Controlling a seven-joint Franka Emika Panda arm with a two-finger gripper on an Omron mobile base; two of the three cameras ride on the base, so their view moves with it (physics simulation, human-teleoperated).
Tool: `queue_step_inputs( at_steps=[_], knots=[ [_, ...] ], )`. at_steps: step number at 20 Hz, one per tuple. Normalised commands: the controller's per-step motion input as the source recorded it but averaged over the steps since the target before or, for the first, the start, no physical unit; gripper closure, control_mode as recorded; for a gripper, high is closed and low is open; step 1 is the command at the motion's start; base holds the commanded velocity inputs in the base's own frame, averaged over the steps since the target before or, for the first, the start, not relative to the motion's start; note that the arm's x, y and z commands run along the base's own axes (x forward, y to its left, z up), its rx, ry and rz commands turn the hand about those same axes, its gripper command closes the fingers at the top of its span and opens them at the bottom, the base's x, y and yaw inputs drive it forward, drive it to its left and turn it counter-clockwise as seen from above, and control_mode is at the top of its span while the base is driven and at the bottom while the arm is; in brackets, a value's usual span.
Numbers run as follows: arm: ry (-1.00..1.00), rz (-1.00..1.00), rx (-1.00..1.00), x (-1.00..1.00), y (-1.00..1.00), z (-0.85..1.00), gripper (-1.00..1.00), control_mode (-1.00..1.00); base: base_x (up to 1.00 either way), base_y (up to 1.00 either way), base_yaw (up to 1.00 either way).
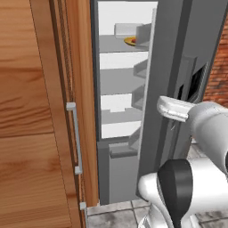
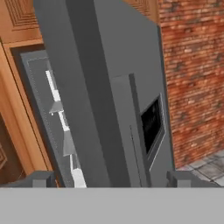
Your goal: Retrieve the steak from the fridge and place it on the saucepan with marinade on the stove.
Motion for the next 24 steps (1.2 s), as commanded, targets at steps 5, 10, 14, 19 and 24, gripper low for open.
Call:
queue_step_inputs(
  at_steps=[5,10,14,19,24],
  knots=[
    [-0.19,-0.15,0.05,-0.2,0.97,0.44,-1.0,-1.0,0.0,0.0,0.0],
    [0.05,-0.02,0.0,0.16,0.16,0.05,-1.0,-1.0,0.0,0.0,0.0],
    [0.0,0.0,0.0,0.02,0.0,0.0,-1.0,-1.0,0.0,0.0,0.0],
    [0.0,0.0,0.0,0.0,0.0,0.0,-1.0,-1.0,0.0,0.0,0.0],
    [0.0,0.0,0.0,0.0,0.0,0.0,-1.0,-1.0,0.0,0.0,0.0]
  ],
)
